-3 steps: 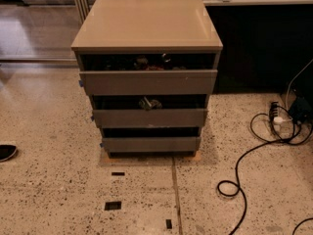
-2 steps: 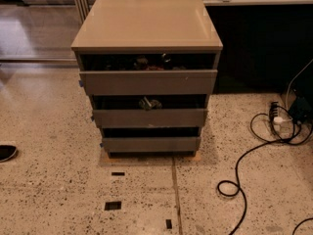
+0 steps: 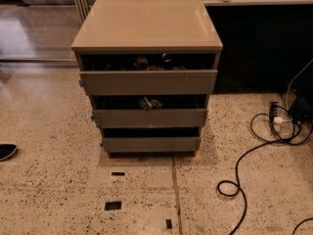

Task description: Place redbull can into top drawer

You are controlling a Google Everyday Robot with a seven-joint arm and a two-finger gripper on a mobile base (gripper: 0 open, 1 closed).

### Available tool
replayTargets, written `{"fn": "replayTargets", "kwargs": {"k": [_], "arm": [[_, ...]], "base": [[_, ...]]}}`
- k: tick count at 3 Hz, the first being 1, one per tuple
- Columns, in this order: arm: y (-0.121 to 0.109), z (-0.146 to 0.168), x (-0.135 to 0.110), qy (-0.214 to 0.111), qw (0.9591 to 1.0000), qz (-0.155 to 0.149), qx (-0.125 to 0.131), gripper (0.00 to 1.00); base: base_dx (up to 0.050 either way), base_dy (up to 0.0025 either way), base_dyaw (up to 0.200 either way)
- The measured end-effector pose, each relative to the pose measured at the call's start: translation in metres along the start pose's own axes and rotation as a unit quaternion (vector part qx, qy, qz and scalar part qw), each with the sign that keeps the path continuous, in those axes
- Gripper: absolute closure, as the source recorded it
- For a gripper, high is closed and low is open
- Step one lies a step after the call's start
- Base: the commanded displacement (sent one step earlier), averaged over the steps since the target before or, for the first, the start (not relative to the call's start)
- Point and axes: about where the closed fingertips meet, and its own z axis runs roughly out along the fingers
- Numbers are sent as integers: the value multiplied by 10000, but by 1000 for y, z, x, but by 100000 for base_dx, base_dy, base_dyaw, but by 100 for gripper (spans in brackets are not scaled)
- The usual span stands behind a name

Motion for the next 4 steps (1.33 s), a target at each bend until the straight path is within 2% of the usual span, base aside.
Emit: {"fn": "replayTargets", "kwargs": {"k": [2, 3, 4], "arm": [[-11, 20, 11, -29, 9987, 508, 0, 0], [-10, 25, 26, -2, 9984, 566, 0, 0], [25, 23, 45, 33, 9997, 206, -142, 0]], "base": [[0, 0, 0], [0, 0, 0], [0, 0, 0]]}}
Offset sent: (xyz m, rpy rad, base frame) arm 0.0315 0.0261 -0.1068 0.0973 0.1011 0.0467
